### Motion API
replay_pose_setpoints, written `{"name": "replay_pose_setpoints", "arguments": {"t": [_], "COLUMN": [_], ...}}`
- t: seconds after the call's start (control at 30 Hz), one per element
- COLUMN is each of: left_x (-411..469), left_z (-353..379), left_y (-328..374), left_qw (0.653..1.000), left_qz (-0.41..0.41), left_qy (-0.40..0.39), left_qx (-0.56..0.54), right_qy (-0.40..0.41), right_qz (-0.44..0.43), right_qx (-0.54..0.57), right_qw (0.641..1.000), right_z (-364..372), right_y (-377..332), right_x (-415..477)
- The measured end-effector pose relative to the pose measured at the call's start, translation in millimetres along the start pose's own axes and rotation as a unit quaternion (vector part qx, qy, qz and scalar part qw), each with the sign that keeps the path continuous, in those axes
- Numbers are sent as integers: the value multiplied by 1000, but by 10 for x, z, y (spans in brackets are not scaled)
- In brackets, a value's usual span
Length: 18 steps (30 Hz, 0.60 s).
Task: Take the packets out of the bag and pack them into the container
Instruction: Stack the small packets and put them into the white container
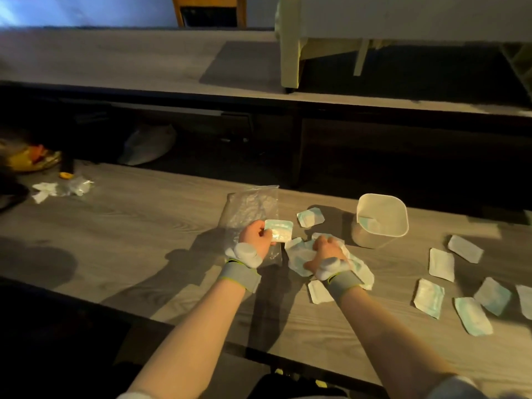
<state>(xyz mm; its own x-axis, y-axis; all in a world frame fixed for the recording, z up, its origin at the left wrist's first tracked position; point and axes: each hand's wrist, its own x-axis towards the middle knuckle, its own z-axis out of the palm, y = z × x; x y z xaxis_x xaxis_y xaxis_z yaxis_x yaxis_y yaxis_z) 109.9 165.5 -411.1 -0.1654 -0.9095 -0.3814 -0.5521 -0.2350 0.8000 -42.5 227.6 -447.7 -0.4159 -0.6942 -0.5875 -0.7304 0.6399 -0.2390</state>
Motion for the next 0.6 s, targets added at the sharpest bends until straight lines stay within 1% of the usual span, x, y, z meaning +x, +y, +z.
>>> {"name": "replay_pose_setpoints", "arguments": {"t": [0.07,0.2,0.3,0.37,0.47,0.6], "left_x": [38,84,115,151,208,230], "left_z": [10,66,122,140,173,272], "left_y": [-26,-2,2,-16,27,132], "left_qw": [1000,1000,1000,1000,1000,999], "left_qz": [-4,-10,-5,-9,-17,-12], "left_qy": [-1,-13,-17,-24,-24,-16], "left_qx": [3,1,9,7,3,37], "right_qy": [16,31,24,14,20,43], "right_qz": [-27,-34,-59,-62,-50,-53], "right_qx": [9,58,90,128,211,261], "right_qw": [999,997,994,990,976,963], "right_z": [13,-16,-106,-179,-349,-618], "right_y": [37,105,127,150,252,392], "right_x": [8,-36,-121,-165,-219,-337]}}
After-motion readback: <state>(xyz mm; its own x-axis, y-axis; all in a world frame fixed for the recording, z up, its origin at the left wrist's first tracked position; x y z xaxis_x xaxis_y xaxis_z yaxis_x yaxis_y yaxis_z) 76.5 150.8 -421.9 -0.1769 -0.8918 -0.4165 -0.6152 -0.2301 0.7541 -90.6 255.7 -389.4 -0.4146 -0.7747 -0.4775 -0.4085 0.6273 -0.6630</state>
